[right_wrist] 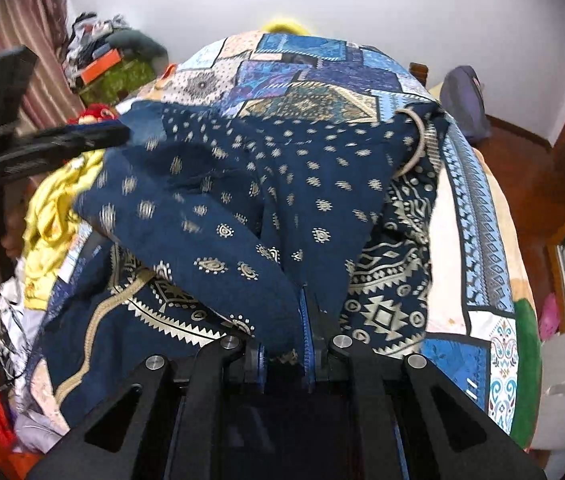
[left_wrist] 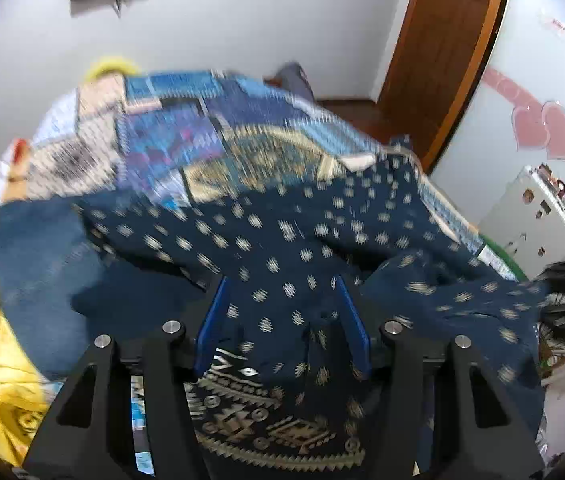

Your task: Fold large clothes

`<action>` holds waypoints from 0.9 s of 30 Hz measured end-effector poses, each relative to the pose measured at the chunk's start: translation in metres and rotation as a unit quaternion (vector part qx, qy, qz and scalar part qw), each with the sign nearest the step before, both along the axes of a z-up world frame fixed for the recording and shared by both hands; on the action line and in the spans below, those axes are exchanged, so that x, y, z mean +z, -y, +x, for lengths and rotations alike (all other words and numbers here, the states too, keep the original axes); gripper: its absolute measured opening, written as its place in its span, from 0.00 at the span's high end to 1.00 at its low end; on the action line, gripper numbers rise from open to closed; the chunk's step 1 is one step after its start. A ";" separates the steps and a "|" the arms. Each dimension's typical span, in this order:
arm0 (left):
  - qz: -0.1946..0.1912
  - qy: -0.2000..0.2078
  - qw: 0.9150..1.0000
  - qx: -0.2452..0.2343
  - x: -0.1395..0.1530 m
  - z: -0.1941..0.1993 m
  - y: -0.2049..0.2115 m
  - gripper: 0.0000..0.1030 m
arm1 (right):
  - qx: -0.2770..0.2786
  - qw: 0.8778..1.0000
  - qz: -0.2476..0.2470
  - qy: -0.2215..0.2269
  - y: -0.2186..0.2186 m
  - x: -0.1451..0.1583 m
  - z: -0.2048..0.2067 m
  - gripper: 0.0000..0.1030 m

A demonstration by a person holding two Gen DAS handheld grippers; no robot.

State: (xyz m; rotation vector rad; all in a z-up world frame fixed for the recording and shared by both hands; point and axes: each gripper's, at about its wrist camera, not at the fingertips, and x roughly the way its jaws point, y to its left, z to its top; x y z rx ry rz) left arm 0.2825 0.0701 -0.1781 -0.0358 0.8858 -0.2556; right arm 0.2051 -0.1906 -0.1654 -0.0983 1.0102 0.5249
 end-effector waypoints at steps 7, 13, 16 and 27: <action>0.075 -0.084 0.994 -0.015 -0.082 0.008 0.025 0.47 | -0.027 1.000 0.004 -0.003 0.030 0.018 -0.004 0.90; 0.081 -0.061 0.995 -0.011 -0.069 -0.007 0.017 0.45 | -0.049 0.999 0.002 0.010 0.053 0.032 0.004 0.90; 0.087 -0.050 0.995 -0.015 -0.060 -0.014 0.017 0.43 | -0.055 0.998 0.005 0.011 0.042 0.029 0.024 0.90; 0.094 -0.073 0.993 -0.004 -0.090 -0.019 0.009 0.25 | -0.045 0.987 -0.153 -0.001 -0.031 -0.074 0.063 0.90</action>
